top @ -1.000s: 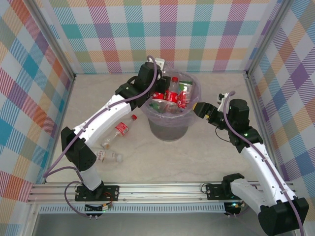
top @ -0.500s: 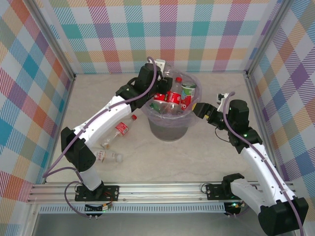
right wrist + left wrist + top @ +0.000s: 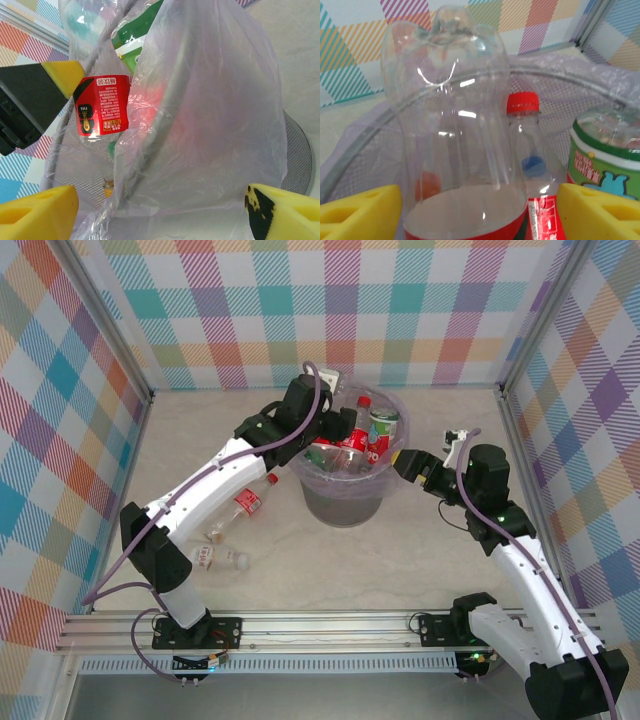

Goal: Put the plastic bottles in the bin

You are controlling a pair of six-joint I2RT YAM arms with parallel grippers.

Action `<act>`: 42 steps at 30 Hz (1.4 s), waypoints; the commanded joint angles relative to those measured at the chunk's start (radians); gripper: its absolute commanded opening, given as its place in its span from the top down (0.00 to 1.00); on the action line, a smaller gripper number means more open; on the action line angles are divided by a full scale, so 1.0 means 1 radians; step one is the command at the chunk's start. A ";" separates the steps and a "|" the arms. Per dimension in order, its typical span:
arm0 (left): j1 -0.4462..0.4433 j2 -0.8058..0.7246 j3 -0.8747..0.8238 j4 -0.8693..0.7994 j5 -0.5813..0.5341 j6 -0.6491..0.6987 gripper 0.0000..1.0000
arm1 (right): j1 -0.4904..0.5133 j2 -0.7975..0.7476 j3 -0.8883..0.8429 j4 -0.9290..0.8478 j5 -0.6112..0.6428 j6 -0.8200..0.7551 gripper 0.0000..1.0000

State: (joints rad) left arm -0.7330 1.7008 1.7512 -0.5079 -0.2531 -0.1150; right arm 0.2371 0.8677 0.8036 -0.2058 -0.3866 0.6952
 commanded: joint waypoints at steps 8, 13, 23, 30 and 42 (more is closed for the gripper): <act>-0.002 0.075 0.076 -0.064 -0.063 0.027 0.21 | 0.007 -0.049 0.021 -0.051 0.030 -0.033 0.13; -0.001 0.091 0.063 -0.061 -0.048 0.022 0.27 | 0.007 -0.038 0.022 -0.049 0.026 -0.033 0.13; 0.001 0.048 0.091 -0.064 -0.010 0.068 0.40 | 0.006 -0.059 0.029 -0.077 0.036 -0.046 0.13; -0.001 -0.035 0.094 -0.070 0.046 0.115 0.41 | 0.006 -0.056 0.029 -0.067 0.031 -0.046 0.13; -0.011 -0.102 0.044 -0.069 0.181 0.132 0.41 | 0.007 -0.037 0.029 -0.058 0.028 -0.037 0.13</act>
State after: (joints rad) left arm -0.7341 1.6104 1.8095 -0.5484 -0.1371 -0.0231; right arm 0.2371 0.8276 0.8040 -0.2745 -0.3527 0.6678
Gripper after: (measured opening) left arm 0.592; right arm 0.871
